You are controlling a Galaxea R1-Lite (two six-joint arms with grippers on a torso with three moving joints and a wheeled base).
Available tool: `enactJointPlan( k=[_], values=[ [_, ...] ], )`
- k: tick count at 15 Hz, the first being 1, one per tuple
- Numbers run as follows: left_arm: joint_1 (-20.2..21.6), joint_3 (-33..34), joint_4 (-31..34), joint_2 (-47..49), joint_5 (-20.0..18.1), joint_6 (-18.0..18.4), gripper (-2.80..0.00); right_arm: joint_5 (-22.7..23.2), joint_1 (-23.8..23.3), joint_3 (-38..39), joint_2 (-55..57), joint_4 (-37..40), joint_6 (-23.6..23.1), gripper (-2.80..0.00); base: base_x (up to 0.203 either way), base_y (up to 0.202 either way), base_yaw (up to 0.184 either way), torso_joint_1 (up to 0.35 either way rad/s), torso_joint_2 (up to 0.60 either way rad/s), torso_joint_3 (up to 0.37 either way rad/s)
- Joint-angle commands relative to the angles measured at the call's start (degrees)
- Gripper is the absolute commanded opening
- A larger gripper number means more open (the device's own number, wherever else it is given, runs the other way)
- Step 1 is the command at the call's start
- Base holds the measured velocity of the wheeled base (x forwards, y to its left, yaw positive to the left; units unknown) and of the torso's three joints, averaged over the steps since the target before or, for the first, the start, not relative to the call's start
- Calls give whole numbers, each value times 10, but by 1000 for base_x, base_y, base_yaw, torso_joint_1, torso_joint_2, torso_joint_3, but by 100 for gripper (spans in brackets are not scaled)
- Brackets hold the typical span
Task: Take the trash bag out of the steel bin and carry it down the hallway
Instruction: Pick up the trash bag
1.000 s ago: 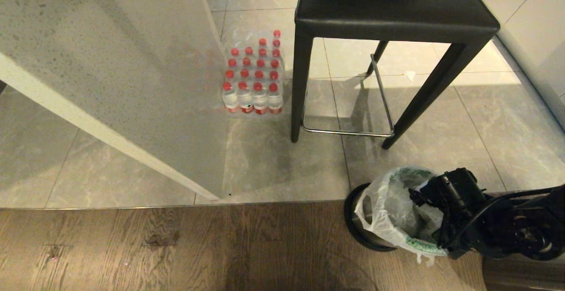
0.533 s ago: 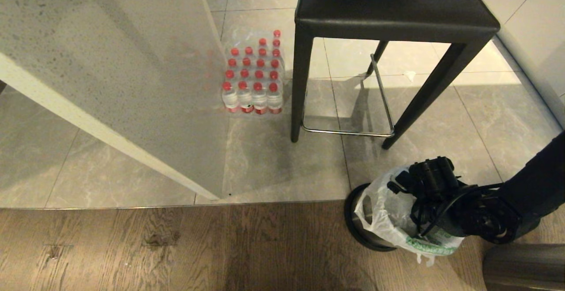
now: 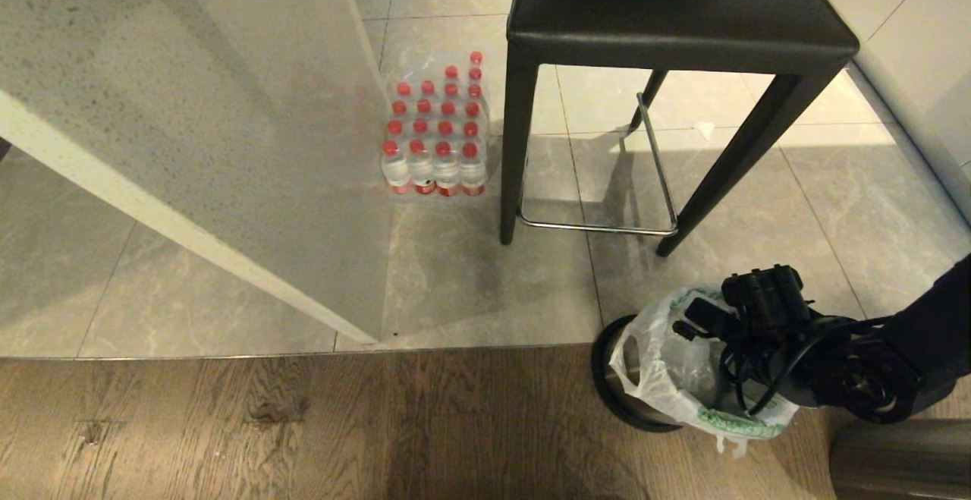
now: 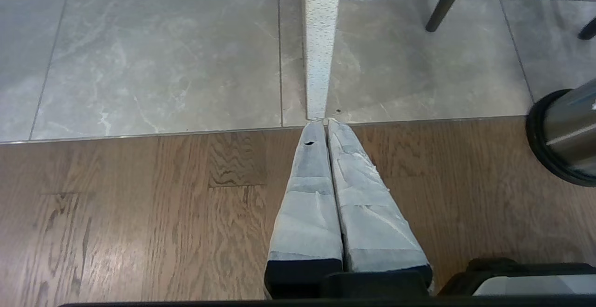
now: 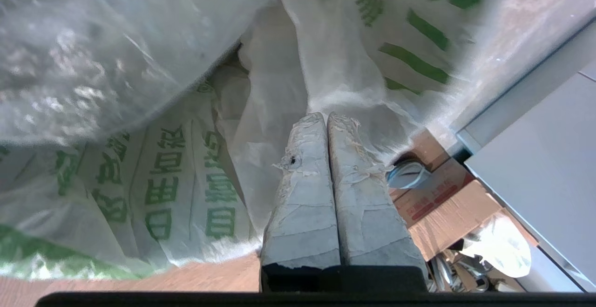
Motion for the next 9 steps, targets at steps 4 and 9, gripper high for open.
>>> enactJointPlan(
  k=[4, 9],
  values=[
    [0, 0, 0, 0, 0, 0, -280, -4, -5, 21, -10, 3, -5, 0, 0, 0, 0, 0, 0, 0],
    [0, 0, 0, 0, 0, 0, -280, -6, -4, 24, 0, -3, -29, 0, 0, 0, 0, 0, 0, 0]
  ],
)
